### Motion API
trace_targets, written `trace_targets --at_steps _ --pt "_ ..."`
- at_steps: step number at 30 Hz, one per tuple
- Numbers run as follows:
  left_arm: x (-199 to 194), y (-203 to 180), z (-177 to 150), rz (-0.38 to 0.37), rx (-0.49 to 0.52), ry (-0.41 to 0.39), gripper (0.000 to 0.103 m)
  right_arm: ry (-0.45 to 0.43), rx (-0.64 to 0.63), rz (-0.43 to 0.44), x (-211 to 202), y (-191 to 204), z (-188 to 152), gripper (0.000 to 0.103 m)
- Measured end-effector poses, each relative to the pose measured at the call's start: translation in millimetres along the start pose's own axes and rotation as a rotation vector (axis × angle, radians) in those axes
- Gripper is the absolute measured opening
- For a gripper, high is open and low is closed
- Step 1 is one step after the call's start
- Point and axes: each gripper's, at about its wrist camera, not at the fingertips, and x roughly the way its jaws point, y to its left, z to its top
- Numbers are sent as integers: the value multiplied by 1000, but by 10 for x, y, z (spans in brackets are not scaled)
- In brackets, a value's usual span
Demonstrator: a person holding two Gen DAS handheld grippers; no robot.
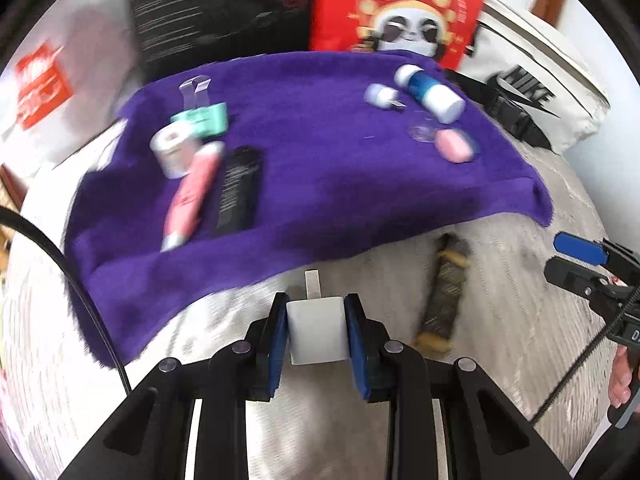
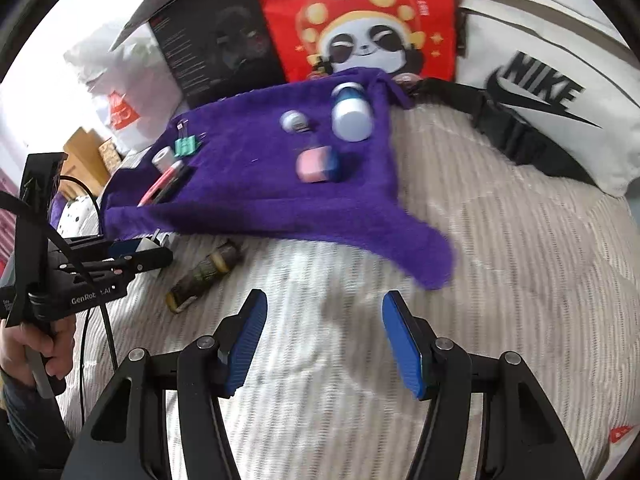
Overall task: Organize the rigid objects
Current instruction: 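Lower the left gripper onto the white charger and close, then grasp the gold-and-black Grand Reserve tube with the right gripper while the left holds the charger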
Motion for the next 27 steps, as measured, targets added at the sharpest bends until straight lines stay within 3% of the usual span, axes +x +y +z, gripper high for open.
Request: trace_targets --at_steps 9,13,16,21,27 --pt "-159 418 -231 48 -54 -24 27 30 -24 40 357 621 56 60" --pt "-159 480 -282 26 -71 -29 27 52 11 25 541 758 115 60" --pt "-163 488 -297 12 -76 -33 27 46 -4 -35 620 856 167 60" --pt "-156 499 -304 -4 -73 -39 27 63 -156 -163 709 1074 127 60" --pt "-178 536 -341 -21 -82 -53 27 78 -165 -169 607 929 8 61"
